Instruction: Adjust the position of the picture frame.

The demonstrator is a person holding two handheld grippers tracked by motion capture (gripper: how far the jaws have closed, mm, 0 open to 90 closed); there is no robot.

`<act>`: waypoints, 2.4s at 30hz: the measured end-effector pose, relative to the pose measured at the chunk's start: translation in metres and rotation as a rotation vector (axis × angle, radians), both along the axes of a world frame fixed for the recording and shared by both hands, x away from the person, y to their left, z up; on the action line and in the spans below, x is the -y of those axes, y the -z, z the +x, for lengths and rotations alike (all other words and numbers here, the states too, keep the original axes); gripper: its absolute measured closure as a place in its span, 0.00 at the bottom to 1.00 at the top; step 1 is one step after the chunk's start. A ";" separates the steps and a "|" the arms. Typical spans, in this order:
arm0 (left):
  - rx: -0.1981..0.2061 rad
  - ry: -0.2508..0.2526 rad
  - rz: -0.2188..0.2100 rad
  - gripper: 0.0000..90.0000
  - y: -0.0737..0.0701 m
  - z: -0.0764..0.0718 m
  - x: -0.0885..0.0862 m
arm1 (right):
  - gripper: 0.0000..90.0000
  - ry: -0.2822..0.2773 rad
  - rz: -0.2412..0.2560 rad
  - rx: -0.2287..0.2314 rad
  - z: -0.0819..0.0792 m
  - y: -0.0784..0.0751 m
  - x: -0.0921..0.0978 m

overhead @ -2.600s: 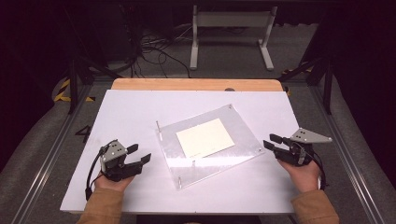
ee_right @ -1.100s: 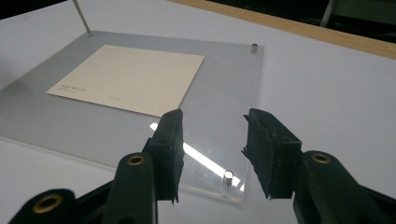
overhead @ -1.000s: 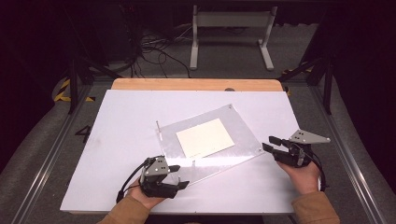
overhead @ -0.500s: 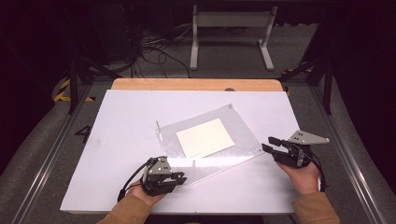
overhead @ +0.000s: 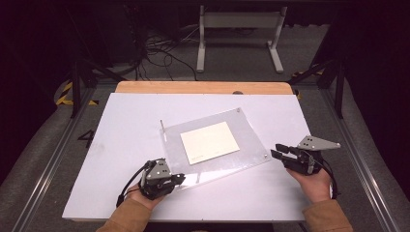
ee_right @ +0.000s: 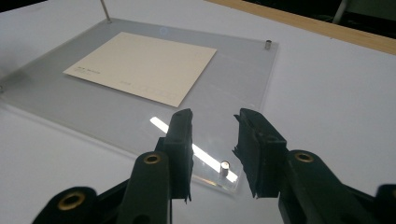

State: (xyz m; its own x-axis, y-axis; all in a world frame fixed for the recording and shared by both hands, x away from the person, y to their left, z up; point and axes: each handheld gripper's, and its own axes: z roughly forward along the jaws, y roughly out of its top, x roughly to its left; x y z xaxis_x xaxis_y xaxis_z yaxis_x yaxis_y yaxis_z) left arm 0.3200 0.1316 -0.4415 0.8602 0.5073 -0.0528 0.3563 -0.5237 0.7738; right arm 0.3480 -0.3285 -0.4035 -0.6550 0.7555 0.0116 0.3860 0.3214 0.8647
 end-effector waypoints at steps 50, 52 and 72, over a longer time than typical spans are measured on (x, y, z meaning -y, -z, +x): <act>0.033 -0.429 -0.205 0.48 0.003 0.033 -0.091 | 0.79 -0.236 -0.261 -0.235 0.047 0.018 -0.079; 0.030 -0.437 -0.200 0.47 0.003 0.033 -0.092 | 0.80 -0.235 -0.268 -0.251 0.050 0.021 -0.079; 0.022 -0.433 -0.198 0.46 0.003 0.033 -0.092 | 0.83 -0.243 -0.419 -0.381 0.070 0.015 -0.097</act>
